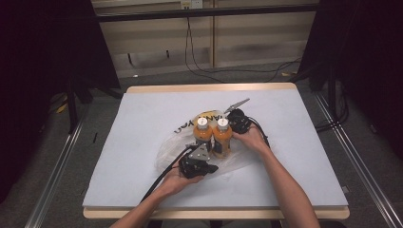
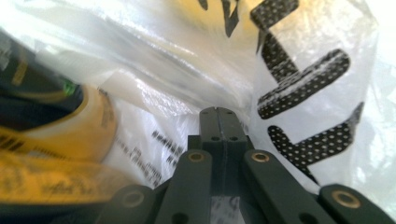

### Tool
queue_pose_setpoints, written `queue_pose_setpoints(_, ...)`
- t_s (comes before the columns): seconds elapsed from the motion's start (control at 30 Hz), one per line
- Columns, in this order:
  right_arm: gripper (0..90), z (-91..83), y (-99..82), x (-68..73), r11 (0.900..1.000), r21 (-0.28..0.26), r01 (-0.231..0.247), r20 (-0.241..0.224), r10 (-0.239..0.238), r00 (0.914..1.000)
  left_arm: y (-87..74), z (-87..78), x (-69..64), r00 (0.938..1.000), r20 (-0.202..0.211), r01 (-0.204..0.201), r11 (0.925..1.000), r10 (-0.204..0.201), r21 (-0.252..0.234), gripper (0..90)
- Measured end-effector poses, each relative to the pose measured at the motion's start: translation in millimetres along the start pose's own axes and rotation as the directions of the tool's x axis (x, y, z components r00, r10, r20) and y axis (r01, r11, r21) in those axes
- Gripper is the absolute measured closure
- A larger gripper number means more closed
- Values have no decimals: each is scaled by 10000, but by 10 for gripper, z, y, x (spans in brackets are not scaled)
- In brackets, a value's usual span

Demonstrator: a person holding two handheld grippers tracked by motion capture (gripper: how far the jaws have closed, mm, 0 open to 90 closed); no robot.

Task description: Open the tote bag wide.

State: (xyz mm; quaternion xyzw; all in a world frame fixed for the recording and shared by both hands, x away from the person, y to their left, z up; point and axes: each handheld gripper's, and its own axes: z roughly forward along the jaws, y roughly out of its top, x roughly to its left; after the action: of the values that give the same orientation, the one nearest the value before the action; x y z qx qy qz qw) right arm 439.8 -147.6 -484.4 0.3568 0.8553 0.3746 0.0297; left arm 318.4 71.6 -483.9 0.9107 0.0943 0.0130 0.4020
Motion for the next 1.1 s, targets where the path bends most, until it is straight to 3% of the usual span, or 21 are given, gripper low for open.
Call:
queue_pose_setpoints(0.07,900,13,3,-13,9999,-111,-87,-11,87,10000,4,-4,-11,10000,-62,-13,10000,13,68,900)
queue_pose_setpoints(0.2,900,46,40,4,9993,-250,-270,497,282,9984,3,-3,-26,9999,25,-158,9999,158,41,900)
queue_pose_setpoints(0.33,900,99,91,-37,9986,-327,-426,394,439,9983,8,-10,-31,9998,37,-181,9997,180,157,900)
queue_pose_setpoints(0.53,900,167,207,-54,9994,-114,-313,776,321,9965,6,-7,-42,9997,153,-192,9998,190,103,900)
queue_pose_setpoints(0.83,900,248,271,-133,9956,-580,-733,1210,799,9894,7,-10,-74,9995,240,-213,9997,210,133,900)
queue_pose_setpoints(0.93,900,255,295,-166,9950,-522,-846,1231,905,9883,12,-18,-84,9996,204,-222,9994,217,247,900)
queue_pose_setpoints(1.1,900,266,320,-198,9941,-516,-949,1394,1013,9850,-10,-19,-106,9990,390,-208,9998,206,39,900)
